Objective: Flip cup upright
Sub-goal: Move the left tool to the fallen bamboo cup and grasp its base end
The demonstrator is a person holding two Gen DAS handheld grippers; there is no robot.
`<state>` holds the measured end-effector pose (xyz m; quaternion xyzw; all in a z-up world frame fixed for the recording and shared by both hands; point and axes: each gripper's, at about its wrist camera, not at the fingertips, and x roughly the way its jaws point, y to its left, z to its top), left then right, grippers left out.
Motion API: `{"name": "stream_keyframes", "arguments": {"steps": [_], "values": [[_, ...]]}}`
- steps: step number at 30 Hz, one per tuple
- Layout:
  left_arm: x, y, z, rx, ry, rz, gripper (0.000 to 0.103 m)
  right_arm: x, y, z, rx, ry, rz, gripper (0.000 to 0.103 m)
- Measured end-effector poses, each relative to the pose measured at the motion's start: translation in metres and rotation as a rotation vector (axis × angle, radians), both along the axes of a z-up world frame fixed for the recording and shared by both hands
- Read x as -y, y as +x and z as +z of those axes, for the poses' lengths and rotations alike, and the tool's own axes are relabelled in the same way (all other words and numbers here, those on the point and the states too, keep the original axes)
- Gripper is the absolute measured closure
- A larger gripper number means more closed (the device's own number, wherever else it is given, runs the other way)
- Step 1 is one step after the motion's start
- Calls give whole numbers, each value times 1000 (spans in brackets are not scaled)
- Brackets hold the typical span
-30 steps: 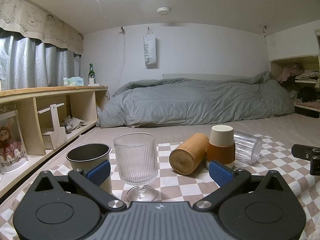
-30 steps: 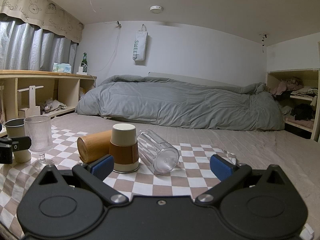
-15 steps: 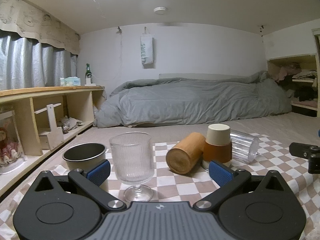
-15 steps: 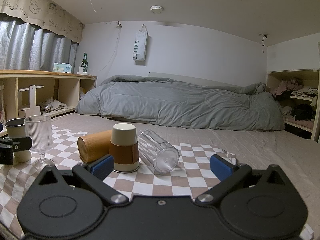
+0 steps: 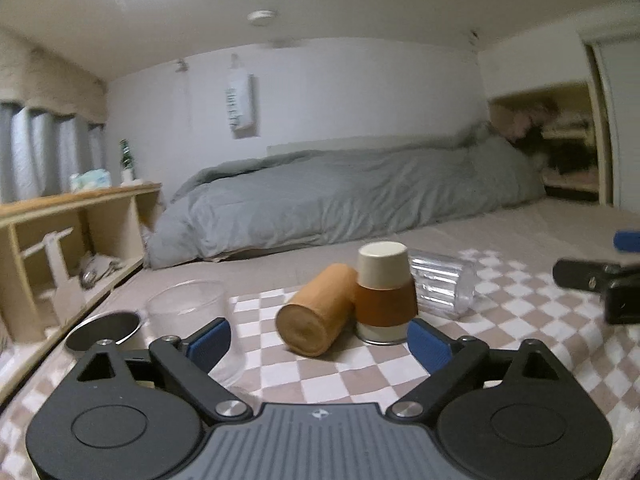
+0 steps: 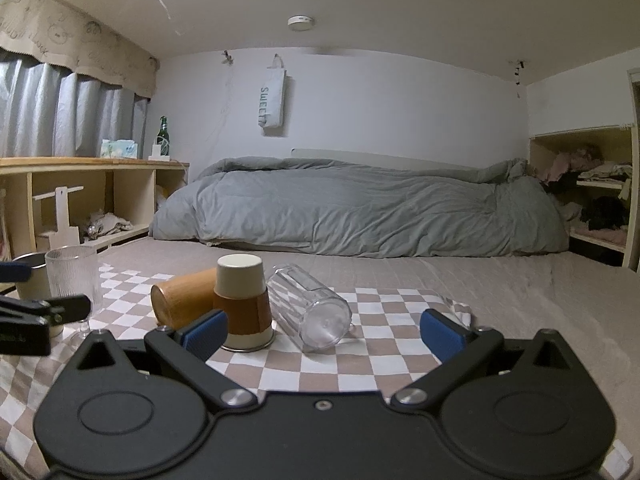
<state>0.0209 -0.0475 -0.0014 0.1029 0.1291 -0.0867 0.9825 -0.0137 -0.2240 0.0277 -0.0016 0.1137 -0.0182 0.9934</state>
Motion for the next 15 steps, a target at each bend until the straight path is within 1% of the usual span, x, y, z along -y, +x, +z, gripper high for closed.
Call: {"name": "stream_keyframes", "arguments": {"steps": [3, 4, 5, 8, 11, 15], "values": [[18, 22, -4, -11, 115, 5, 14, 6, 1, -1, 4, 19, -5, 0], [23, 30, -6, -16, 148, 6, 16, 7, 0, 0, 5, 26, -6, 0], [28, 40, -8, -27, 191, 3, 19, 9, 1, -1, 5, 31, -6, 0], [42, 70, -13, -73, 306, -17, 23, 15, 1, -1, 7, 51, -6, 0], [54, 96, -18, -120, 420, -45, 23, 18, 1, -1, 6, 67, -8, 0], [65, 128, -23, -209, 532, -69, 23, 25, 1, -3, 3, 93, -8, 0]]}}
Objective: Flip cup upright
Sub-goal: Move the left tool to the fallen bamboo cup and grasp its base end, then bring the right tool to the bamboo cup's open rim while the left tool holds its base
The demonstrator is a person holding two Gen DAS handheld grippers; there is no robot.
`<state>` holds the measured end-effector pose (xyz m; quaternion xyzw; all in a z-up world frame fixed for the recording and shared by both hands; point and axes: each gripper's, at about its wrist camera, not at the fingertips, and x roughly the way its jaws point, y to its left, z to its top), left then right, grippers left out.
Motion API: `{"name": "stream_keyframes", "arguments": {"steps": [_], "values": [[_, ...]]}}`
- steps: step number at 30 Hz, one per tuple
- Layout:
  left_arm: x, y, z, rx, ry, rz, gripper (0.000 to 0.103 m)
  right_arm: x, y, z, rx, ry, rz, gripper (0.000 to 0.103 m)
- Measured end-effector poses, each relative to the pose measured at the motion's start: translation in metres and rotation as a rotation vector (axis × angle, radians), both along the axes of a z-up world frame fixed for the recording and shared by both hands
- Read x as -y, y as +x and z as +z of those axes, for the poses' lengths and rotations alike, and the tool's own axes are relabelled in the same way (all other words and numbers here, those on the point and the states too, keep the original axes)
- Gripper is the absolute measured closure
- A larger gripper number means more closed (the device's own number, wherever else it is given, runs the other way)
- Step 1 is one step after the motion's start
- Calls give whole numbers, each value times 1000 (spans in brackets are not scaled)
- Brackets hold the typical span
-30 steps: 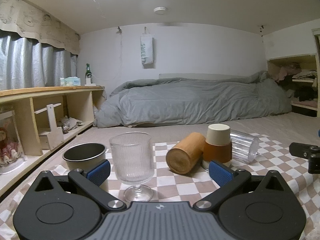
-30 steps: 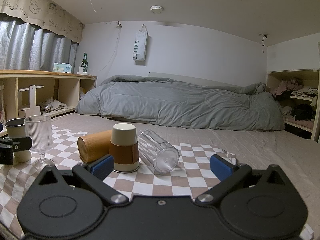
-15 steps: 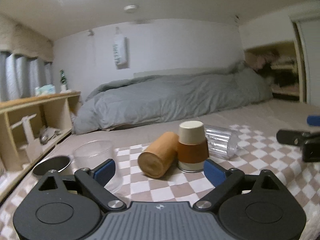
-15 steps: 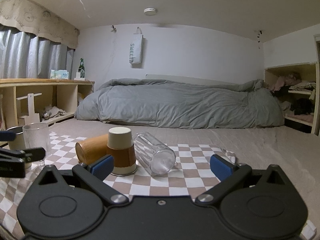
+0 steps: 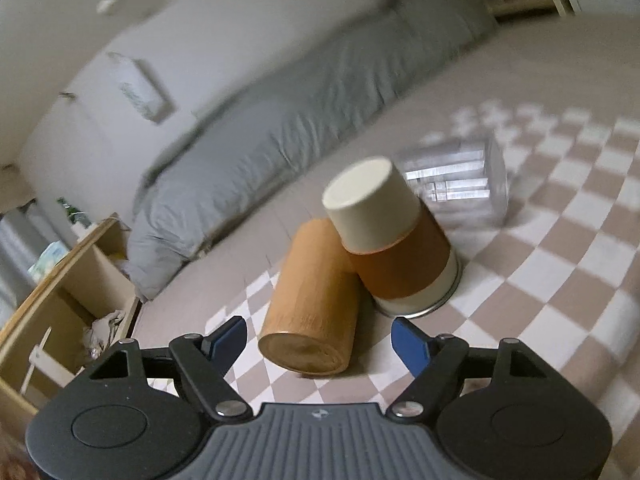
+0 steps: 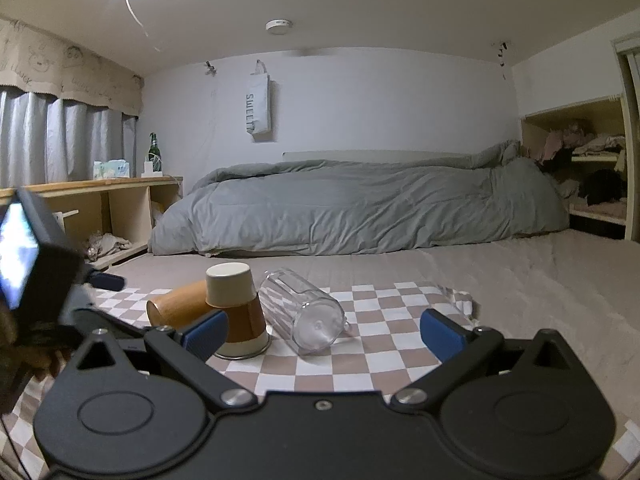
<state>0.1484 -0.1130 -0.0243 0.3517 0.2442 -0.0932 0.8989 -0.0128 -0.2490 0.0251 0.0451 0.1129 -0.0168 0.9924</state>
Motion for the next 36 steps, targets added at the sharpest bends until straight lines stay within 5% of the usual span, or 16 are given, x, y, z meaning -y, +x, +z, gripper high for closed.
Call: {"name": "stream_keyframes", "arguments": {"steps": [12, 13, 18, 30, 36], "values": [[20, 61, -29, -166, 362, 48, 26, 14, 2, -5, -9, 48, 13, 0], [18, 64, -28, -188, 347, 51, 33, 16, 3, -5, -8, 53, 12, 0], [13, 65, -19, -218, 257, 85, 33, 20, 3, -6, -9, 76, 15, 0], [-20, 18, 17, -393, -157, 273, 33, 31, 1, -4, -2, 136, 3, 0], [-29, -14, 21, -414, -288, 245, 33, 33, 0, -4, -5, 167, 25, 0]]}}
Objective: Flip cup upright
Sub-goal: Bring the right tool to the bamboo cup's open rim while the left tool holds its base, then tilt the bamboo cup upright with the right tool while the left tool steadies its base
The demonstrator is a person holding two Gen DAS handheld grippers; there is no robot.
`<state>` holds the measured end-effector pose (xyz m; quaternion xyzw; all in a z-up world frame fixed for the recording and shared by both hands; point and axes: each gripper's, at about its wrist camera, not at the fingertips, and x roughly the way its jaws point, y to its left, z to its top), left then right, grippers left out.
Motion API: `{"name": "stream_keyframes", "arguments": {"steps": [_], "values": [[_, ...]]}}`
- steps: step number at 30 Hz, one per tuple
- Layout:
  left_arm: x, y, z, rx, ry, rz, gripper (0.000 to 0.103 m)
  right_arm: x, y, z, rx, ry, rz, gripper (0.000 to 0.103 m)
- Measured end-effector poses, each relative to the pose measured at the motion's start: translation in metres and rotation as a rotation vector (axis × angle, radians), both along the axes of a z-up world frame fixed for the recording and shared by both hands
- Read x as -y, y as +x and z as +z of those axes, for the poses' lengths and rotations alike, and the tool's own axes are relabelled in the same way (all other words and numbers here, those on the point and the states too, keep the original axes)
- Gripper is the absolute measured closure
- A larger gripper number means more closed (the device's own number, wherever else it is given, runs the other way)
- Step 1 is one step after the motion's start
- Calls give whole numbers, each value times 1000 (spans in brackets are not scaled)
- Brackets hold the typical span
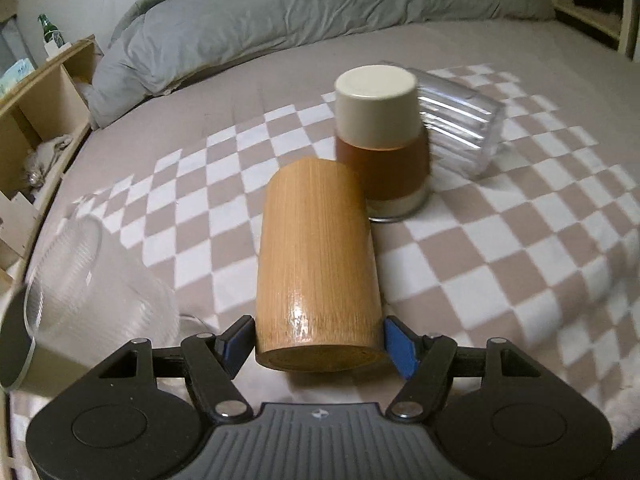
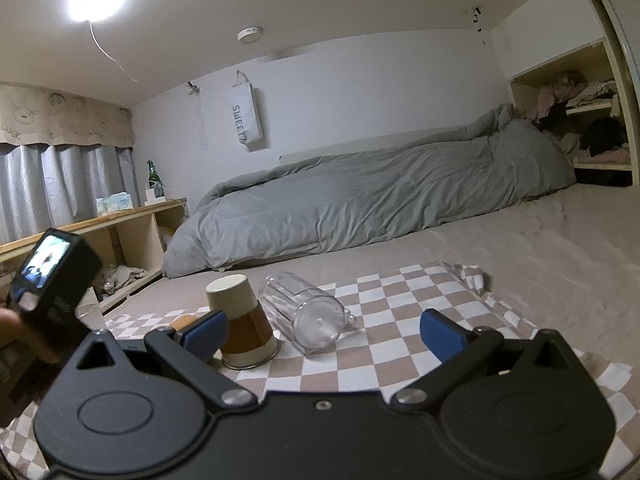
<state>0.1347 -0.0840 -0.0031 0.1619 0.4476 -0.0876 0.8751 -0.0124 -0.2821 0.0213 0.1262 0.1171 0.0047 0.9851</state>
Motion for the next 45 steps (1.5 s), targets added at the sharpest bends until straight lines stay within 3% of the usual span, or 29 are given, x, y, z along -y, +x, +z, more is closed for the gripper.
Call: {"name": "stream_keyframes", "arguments": {"steps": [4, 10, 14, 18, 24, 30, 33, 36, 38, 42, 45], "values": [[-3, -19, -8, 81, -38, -35, 33, 0, 5, -1, -20, 31, 16, 0], [-22, -28, -18, 177, -157, -36, 33, 10, 43, -13, -138, 317, 105, 0], [-28, -35, -27, 241, -199, -52, 33, -4, 83, -14, -216, 373, 193, 0], [-30, -43, -34, 300, -219, -67, 33, -31, 136, -21, -373, 379, 300, 0], [-29, -55, -44, 379, -188, -125, 33, -60, 194, -35, -535, 502, 348, 0], [-29, -64, -51, 433, -149, -172, 33, -79, 227, -52, -660, 581, 316, 2], [-32, -66, -53, 440, -158, -179, 33, -86, 233, -58, -661, 584, 334, 10], [-33, -70, -53, 449, -173, -188, 33, -83, 231, -58, -642, 584, 359, 29], [-35, -72, -54, 464, -182, -190, 33, -79, 228, -55, -629, 594, 371, 29], [-36, -69, -57, 503, -186, -180, 33, -87, 212, -29, -515, 447, 396, 29], [-43, -61, -59, 498, -237, -141, 33, -96, 197, -5, -401, 315, 428, 31]]}}
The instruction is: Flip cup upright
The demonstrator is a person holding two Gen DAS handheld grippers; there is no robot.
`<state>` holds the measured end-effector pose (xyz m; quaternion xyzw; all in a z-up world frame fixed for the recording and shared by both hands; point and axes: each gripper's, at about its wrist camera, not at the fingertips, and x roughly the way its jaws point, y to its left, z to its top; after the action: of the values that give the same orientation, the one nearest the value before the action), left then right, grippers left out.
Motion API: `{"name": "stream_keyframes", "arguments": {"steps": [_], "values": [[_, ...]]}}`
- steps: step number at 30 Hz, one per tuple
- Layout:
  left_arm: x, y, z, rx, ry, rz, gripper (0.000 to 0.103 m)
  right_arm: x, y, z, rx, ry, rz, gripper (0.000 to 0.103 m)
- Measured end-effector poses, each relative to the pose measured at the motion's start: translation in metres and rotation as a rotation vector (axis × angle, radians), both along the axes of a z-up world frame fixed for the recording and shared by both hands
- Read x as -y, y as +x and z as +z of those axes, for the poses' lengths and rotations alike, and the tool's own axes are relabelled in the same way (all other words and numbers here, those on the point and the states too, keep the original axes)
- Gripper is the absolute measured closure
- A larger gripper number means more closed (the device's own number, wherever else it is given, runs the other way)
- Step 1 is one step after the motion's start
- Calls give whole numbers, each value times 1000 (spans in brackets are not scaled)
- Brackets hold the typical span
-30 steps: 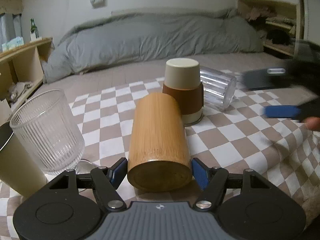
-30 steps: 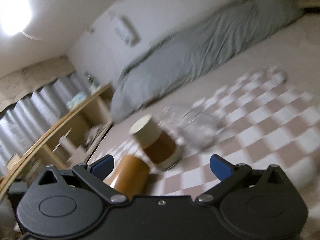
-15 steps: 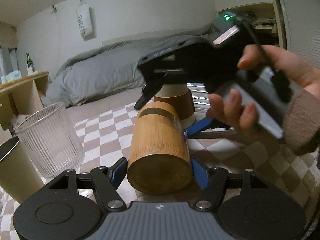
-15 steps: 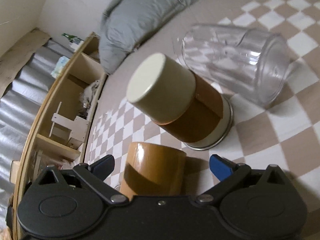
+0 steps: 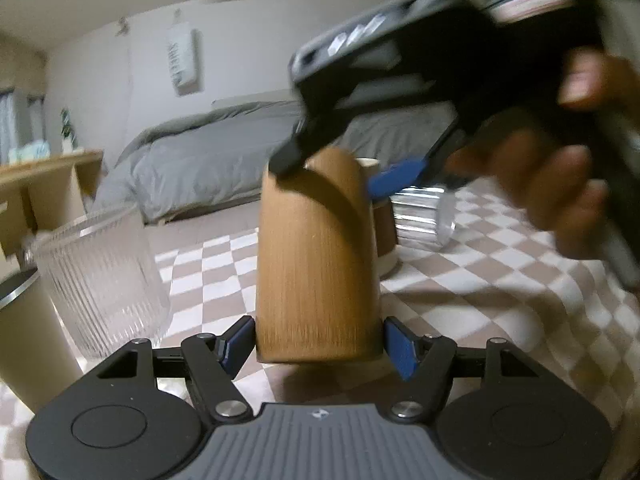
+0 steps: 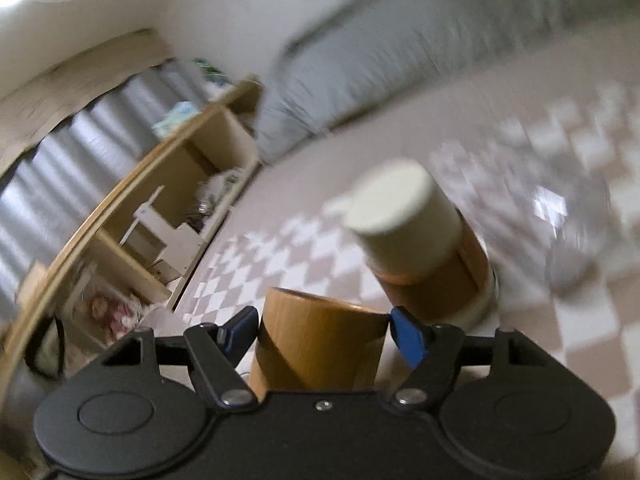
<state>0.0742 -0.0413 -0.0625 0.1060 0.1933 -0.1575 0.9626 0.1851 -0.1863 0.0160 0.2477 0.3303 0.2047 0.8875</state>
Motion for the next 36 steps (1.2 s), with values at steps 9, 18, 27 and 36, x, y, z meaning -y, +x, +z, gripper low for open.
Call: {"name": "stream_keyframes", "arguments": {"steps": [9, 18, 27, 36], "values": [[-14, 23, -14, -43, -151, 97, 33, -33, -43, 38, 278, -222, 117, 36], [-1, 33, -20, 29, -82, 140, 33, -42, -52, 42, 341, -235, 175, 42], [1, 31, -22, 47, -41, 143, 33, -36, -47, 32, 292, -198, 148, 42], [-3, 8, -6, 93, -44, 123, 16, -36, -49, 32, 291, -186, 146, 37]]}}
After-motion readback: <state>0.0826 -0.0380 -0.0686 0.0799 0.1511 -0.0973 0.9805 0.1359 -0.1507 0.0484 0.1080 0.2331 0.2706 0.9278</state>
